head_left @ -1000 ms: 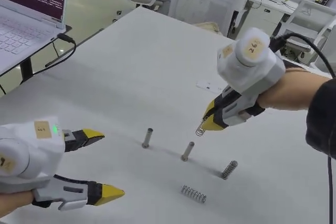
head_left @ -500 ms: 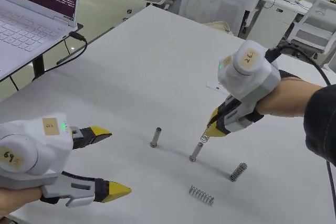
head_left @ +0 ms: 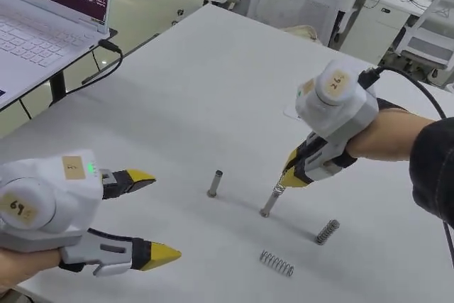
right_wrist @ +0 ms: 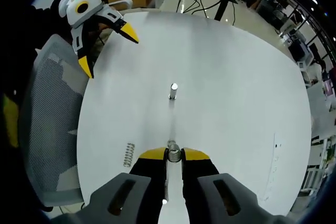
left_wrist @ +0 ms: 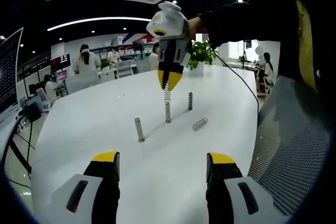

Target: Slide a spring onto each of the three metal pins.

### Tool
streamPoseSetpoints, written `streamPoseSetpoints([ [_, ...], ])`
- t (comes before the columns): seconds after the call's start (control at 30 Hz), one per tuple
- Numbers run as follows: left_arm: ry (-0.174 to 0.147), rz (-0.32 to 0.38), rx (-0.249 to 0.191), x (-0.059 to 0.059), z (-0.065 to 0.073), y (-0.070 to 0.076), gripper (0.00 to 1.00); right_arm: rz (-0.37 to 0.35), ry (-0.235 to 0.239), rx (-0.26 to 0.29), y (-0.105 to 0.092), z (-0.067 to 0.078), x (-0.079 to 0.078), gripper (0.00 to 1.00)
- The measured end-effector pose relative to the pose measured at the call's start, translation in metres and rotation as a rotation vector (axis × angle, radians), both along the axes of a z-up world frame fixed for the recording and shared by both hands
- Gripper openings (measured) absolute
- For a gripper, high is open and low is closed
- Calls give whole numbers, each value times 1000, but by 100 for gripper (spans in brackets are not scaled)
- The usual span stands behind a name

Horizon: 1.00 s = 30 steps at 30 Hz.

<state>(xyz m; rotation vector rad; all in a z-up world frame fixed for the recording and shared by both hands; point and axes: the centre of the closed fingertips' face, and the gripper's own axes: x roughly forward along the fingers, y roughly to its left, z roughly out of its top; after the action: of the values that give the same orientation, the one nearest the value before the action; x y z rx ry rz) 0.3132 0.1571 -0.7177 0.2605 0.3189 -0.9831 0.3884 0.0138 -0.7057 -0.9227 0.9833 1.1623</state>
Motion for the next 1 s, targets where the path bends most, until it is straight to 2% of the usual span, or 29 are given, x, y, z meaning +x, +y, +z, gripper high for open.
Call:
streamPoseSetpoints([
  [0.53, 7, -1, 2, 0, -2, 2, 61, 2, 11, -2, 1, -9, 2, 8],
  [1.0, 12, 2, 4, 0, -3, 4, 60, -2, 23, -8, 1, -26, 7, 8],
])
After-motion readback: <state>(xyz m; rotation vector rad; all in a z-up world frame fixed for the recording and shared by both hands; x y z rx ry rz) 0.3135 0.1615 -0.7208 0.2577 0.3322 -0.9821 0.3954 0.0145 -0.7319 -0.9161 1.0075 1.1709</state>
